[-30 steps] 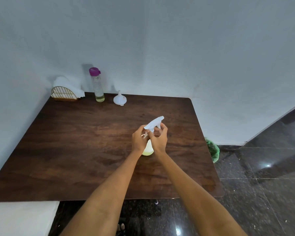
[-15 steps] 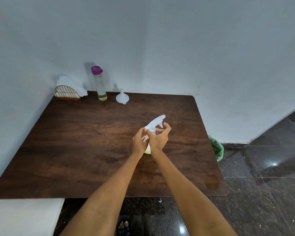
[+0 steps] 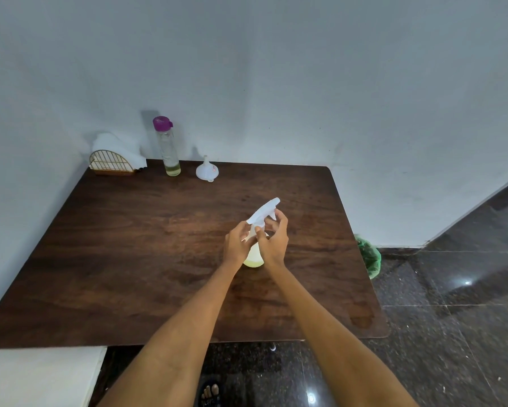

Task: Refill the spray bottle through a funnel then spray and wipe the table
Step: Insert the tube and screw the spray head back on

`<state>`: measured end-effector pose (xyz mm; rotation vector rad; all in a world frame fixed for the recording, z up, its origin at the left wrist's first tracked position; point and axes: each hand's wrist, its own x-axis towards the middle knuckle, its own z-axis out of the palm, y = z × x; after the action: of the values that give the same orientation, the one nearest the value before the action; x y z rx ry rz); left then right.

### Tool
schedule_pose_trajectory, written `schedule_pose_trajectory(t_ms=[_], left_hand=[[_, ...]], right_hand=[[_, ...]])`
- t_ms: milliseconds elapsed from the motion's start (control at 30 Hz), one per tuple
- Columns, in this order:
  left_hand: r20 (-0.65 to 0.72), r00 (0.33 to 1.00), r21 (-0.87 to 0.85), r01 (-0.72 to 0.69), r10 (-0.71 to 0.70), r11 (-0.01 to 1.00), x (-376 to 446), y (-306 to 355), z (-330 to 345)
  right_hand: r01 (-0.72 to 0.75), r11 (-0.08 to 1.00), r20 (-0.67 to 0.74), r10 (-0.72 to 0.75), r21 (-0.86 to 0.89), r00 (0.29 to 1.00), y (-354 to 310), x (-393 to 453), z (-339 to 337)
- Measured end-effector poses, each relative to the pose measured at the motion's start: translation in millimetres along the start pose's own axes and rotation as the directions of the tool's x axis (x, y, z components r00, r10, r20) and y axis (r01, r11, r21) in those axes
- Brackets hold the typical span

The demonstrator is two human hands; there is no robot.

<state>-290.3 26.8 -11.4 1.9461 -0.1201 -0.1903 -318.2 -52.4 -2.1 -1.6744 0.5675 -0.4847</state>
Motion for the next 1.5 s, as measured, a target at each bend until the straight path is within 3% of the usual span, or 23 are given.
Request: schedule_pose_trajectory(t_ms=[233,433,667,867,1100,1300,1400,1500], left_hand=[[0.036,0.999,0.231,0.005,-0.014,0.973,-2,-6,1],[0.045,0.999,0.318,-0.019,0.004,0.948,-2,-8,4],[0.041,0.999,0.363,-0.014,-0.001,0.932,0,-7,7],[0.045,0.999,0.348,0.004,-0.02,0.938,3,-8,5],[0.045,0.999,0.341,0.003,-0.019,0.94,5,-4,3],[0.027,1.0,0.332,0.0,-0.01,0.943,-1,-5,4],[0.037,0.999,0.315,-0.003,-0.009,0.949,-1,-3,3],[0.043,0.999,0.308,-0.003,-0.011,0.951,2,-2,3]], right_hand=[[-0.052,0.998,0.007,0.052,0.045,0.999,-4,2,3],[-0.053,0.997,-0.006,0.053,0.058,0.999,6,-5,4],[-0.089,0.992,-0.025,0.092,0.091,0.995,7,0,1],[-0.084,0.996,-0.038,0.084,0.013,0.996,2,6,3],[-0.088,0.996,0.08,0.088,-0.012,0.993,8,7,5],[-0.182,0.983,-0.045,0.182,-0.002,0.982,0,2,9],[-0.193,0.978,0.027,0.191,0.074,0.981,4,3,9],[-0.105,0.992,0.137,0.095,0.07,0.986,5,5,4]])
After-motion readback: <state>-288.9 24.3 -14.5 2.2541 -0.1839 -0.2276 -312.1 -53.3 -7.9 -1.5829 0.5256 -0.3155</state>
